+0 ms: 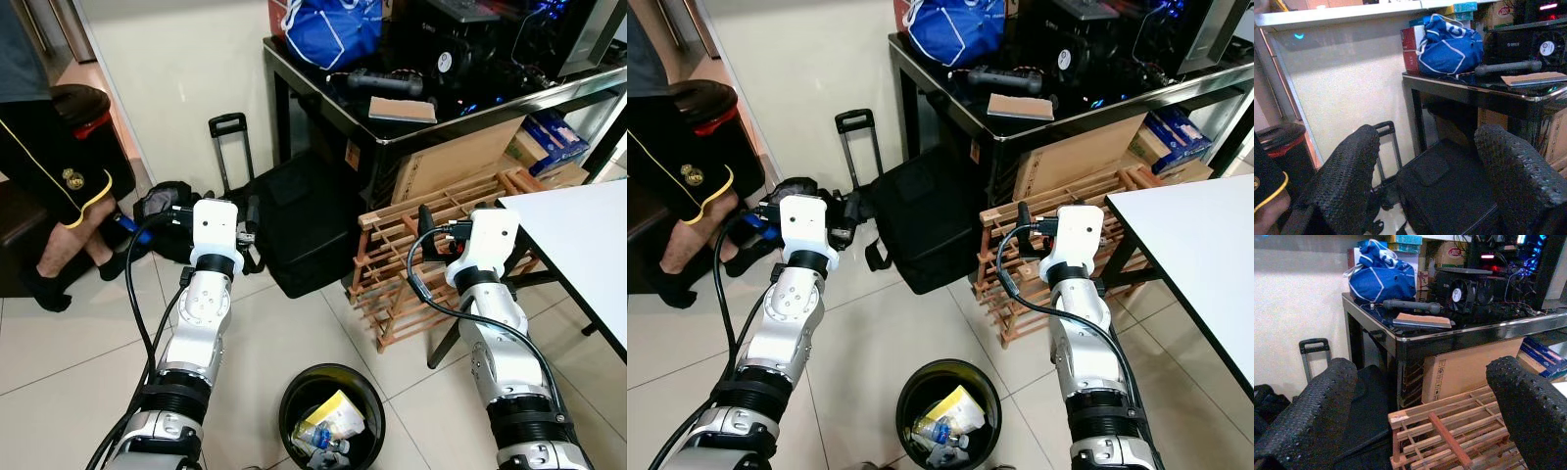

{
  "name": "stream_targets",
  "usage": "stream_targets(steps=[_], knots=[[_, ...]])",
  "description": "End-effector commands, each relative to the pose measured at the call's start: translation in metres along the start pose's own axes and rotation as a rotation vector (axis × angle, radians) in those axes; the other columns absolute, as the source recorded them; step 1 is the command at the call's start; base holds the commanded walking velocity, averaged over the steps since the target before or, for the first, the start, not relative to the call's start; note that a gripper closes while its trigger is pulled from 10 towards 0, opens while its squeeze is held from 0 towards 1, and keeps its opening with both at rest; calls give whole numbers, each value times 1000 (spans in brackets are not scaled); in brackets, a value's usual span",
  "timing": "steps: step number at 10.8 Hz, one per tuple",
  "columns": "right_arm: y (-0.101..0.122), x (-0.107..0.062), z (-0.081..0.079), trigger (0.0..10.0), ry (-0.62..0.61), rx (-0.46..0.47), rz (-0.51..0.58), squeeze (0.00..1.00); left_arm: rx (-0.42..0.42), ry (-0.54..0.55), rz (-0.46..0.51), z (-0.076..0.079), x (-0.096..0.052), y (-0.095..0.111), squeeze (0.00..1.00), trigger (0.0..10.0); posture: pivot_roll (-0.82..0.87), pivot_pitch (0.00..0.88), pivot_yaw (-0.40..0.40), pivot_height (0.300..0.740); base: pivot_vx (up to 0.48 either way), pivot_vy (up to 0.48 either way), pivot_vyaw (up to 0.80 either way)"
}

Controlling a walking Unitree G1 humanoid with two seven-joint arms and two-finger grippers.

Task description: Picking trash to rubbish bin

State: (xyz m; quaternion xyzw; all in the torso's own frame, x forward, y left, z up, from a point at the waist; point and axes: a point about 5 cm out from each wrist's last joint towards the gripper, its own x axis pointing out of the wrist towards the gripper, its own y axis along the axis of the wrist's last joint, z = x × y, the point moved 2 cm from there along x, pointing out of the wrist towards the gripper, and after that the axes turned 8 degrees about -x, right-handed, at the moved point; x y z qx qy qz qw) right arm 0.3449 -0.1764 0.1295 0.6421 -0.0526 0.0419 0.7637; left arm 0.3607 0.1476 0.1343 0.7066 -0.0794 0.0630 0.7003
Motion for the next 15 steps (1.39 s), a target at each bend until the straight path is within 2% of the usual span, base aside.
stream_targets(steps=[1,5,9,12,15], knots=[[0,2,-1,10000,-2,0,-4,0,-2,8,0,0,1,1,0,10000,-81,0,51,740,0,0,0],[-2,-4,-3,10000,14,2,-13,0,-5,13,10,4,-2,4,0,10000,-64,24,32,740,0,0,0],[-5,-11,-9,10000,34,12,-34,0,-10,22,-11,2,-13,1,0,10000,-33,135,19,740,0,0,0],[-4,-11,1,10000,8,1,-37,0,-15,7,-43,3,-14,-4,0,10000,-49,141,26,740,0,0,0],[-4,-9,2,10000,4,-2,-41,0,-13,20,-38,0,-11,-1,0,10000,-45,134,26,740,0,0,0]])
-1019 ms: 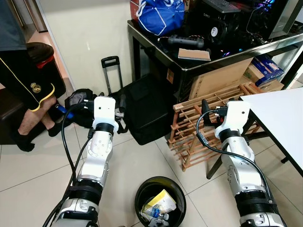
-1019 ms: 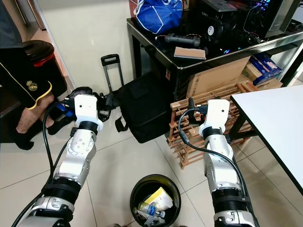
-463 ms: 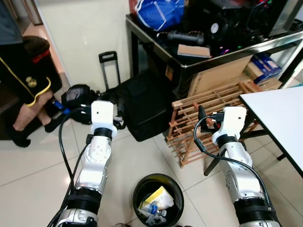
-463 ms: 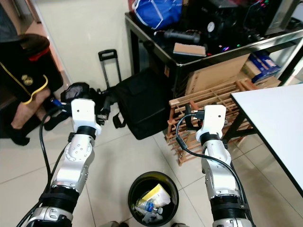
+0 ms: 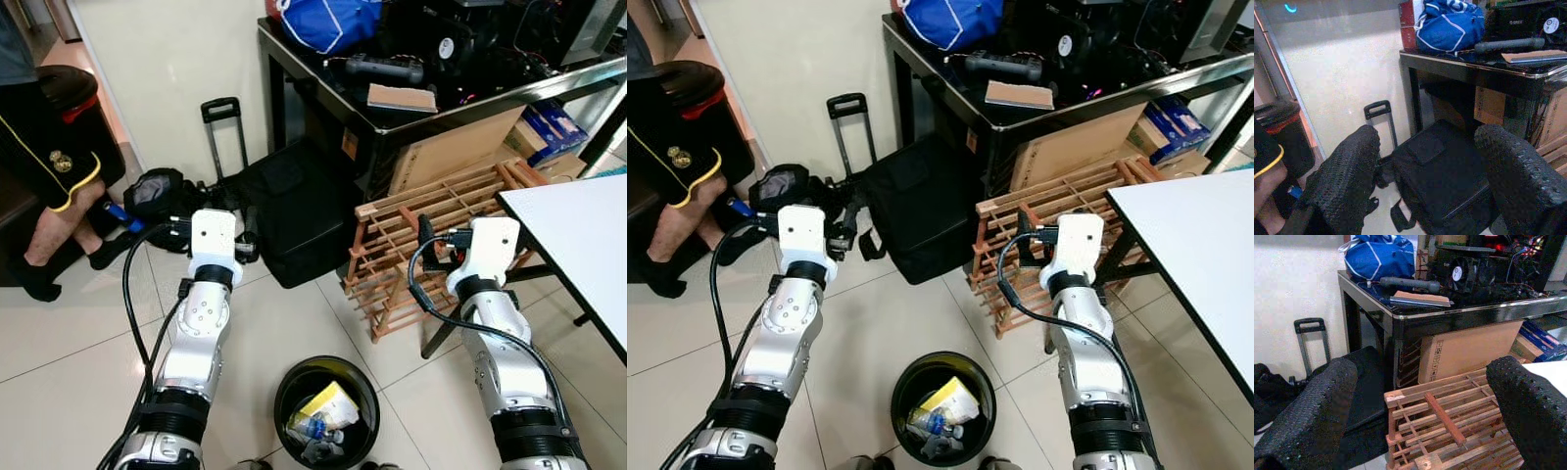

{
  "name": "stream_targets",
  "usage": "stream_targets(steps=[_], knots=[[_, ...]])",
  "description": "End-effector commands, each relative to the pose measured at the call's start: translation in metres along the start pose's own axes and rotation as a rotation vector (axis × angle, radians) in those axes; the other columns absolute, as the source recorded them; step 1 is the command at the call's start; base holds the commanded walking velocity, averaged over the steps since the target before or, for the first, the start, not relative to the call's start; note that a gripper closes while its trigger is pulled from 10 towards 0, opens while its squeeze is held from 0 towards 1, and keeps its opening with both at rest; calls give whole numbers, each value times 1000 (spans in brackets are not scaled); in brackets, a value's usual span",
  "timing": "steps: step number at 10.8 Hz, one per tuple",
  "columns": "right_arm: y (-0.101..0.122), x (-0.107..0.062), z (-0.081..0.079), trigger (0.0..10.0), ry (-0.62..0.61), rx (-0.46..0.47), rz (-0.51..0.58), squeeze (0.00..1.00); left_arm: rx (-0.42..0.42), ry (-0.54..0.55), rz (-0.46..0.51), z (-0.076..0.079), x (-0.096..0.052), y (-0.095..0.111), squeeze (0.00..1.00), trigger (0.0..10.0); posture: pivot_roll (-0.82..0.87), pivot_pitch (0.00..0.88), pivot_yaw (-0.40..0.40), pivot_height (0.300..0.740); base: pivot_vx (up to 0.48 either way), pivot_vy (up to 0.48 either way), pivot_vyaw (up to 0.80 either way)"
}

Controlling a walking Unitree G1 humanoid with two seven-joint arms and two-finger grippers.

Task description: Picking trash to rubbish bin

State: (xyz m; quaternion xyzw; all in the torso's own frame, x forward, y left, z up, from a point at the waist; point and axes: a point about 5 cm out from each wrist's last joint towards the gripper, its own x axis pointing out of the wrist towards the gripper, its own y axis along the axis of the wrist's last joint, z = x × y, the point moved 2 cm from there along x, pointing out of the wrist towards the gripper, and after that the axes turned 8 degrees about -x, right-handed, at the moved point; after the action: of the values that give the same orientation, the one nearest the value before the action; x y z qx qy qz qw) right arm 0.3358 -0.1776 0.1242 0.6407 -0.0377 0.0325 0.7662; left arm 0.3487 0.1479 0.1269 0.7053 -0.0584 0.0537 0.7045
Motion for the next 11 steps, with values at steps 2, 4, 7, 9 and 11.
stream_targets(steps=[2,4,7,9,11], knots=[[1,4,2,10000,-10,5,-8,0,-8,7,8,1,5,5,0,10000,-52,112,26,740,0,0,0],[4,11,2,10000,-12,12,-11,0,-13,13,14,1,10,7,0,10000,-54,101,27,740,0,0,-800],[8,12,-2,10000,11,-6,17,0,-14,10,13,2,11,7,0,10000,-54,95,28,740,0,0,-267],[7,12,-6,10000,21,-4,7,0,-17,12,19,2,11,8,0,10000,-51,94,27,740,0,0,0],[6,12,-7,10000,30,0,6,0,-16,15,21,2,10,7,0,10000,-48,84,27,740,0,0,0]])
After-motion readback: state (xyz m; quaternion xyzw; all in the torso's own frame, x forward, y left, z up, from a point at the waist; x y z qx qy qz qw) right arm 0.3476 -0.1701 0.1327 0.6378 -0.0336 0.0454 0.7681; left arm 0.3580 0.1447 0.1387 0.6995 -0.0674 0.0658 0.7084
